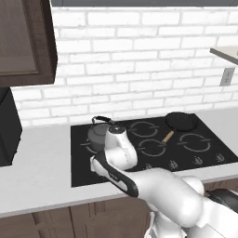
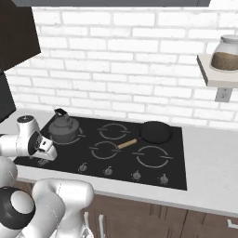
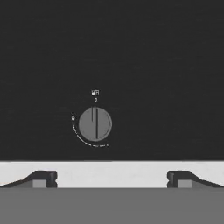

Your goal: Pick the kettle from the counter and place it on a stove burner. Then turn the burner on.

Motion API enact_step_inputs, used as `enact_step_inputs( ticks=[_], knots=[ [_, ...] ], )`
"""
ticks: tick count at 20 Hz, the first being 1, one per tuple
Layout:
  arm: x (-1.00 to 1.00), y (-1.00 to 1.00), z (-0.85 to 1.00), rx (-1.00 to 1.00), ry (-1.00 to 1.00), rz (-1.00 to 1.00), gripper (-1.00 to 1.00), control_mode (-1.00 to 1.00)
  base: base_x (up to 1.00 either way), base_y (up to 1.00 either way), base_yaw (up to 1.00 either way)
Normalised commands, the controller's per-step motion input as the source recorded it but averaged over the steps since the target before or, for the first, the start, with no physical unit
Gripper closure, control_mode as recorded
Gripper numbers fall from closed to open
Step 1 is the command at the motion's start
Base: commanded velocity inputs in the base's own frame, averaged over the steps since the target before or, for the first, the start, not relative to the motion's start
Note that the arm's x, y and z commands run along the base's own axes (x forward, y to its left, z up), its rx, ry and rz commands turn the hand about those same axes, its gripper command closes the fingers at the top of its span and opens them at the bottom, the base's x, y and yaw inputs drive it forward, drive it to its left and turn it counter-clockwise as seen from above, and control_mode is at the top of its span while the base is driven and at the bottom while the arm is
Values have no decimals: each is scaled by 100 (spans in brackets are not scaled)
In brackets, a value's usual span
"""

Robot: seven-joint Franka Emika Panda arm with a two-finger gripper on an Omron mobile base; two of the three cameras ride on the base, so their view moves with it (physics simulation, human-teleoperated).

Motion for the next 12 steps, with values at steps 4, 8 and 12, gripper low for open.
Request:
enact_step_inputs(
  ticks=[4, 8, 12],
  knots=[
    [25, 8, -33, 0, 0, 0, -100, -100, 0, 0, 0],
    [21, 9, -30, 0, 0, 0, -100, -100, 0, 0, 0],
    [15, 9, -23, 0, 0, 0, -100, -100, 0, 0, 0]
  ],
)
